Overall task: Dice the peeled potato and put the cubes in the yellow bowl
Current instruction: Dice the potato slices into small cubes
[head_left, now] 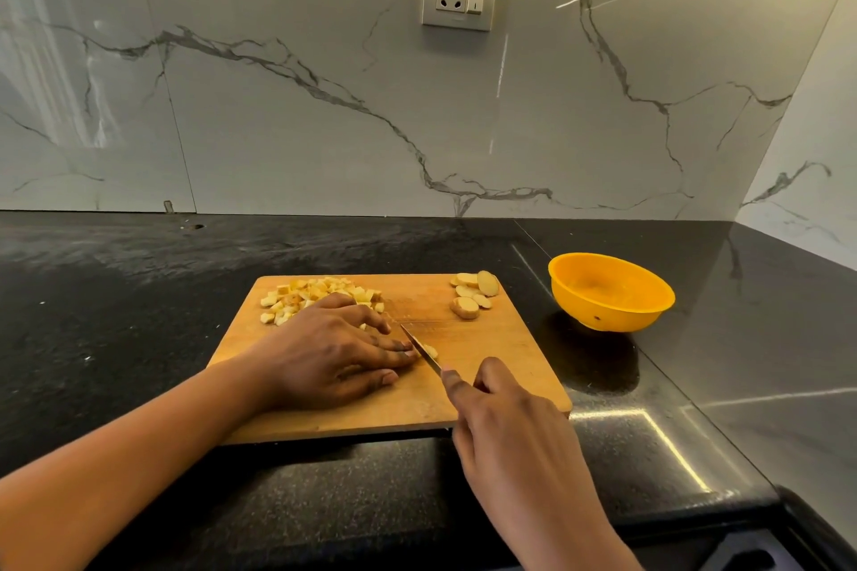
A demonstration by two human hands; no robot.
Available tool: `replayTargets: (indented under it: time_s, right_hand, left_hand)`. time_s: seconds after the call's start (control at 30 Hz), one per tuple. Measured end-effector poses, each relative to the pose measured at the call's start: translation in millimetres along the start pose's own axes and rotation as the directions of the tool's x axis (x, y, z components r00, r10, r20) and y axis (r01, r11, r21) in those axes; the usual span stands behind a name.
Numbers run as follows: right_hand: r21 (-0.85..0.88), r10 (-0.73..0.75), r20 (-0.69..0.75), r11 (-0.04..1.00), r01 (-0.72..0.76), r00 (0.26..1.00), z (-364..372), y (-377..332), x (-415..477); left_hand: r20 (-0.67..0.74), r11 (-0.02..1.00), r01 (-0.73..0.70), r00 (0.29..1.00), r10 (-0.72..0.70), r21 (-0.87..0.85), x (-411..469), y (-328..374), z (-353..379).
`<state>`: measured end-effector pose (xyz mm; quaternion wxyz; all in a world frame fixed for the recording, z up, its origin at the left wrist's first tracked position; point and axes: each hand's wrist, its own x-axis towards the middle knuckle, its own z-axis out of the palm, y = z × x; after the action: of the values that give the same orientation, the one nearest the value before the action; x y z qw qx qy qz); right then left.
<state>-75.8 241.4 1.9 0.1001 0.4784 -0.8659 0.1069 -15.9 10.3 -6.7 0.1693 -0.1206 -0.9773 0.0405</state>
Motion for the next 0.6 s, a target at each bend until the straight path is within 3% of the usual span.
replayTargets:
  time_s: [0.03,0.1,0.17,0.27,0.6]
  right_hand:
    - [-0.036,0.003,-0.069,0.999,-0.006,0.998,7,5,2]
    - [-0.080,-0.031,-0.074,0.996,0.025,0.997,5,2,2]
    - [-0.035,-0.065,0.011,0.997,0.066,0.998,-4,-3,4]
    - [0.015,-0.140,-0.090,0.990,0.142,0.986,-1,2,6]
    - [0.076,-0.142,0.014,0.987,0.141,0.990,-3,6,1]
  left_hand:
    - [-0.002,1.000,-0.006,1.000,0.006,0.005,0,0,0]
    - [-0.006,1.000,-0.012,1.000,0.012,0.015,-1,0,1]
    - [-0.014,0.999,-0.017,1.000,0.017,0.029,0,0,1]
    - [-0.024,0.999,-0.019,1.000,0.020,0.048,1,0,0]
    - [-0.026,0.999,0.004,1.000,-0.003,0.049,1,0,2]
